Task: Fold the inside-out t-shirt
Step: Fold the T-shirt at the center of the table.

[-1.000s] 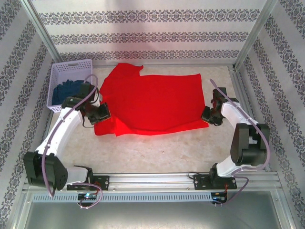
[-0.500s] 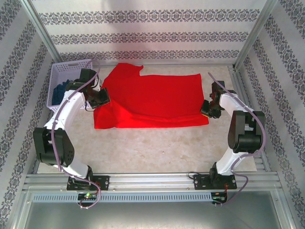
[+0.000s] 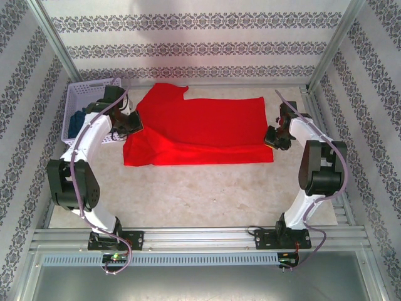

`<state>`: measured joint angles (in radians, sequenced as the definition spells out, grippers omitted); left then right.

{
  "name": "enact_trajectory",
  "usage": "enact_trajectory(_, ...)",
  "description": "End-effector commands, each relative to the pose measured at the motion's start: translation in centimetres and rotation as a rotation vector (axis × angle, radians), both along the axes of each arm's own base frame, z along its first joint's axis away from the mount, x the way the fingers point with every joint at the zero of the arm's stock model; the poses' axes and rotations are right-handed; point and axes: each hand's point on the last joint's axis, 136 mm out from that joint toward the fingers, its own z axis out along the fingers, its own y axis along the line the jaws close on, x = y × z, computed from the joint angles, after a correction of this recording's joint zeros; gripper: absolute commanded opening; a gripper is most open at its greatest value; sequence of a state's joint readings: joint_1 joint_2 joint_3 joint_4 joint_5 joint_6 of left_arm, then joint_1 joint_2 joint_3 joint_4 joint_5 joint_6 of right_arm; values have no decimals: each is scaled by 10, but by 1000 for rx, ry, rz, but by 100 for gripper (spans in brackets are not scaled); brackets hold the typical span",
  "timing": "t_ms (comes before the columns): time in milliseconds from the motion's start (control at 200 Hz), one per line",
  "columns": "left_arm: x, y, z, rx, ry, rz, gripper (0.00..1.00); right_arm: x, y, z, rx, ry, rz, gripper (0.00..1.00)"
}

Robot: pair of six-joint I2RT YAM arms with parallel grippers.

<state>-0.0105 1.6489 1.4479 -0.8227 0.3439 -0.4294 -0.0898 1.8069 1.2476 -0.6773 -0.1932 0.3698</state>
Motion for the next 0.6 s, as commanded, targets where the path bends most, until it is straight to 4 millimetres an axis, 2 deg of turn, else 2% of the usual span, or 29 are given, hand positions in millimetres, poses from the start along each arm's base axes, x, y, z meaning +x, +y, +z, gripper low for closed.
enact_trajectory(0, 13, 8, 5, 16, -32, -4, 0, 9, 0, -2, 24, 3, -2, 9)
enact_trajectory(595, 20, 17, 2, 57, -29, 7, 0, 30, -8, -8, 5, 13, 6, 9)
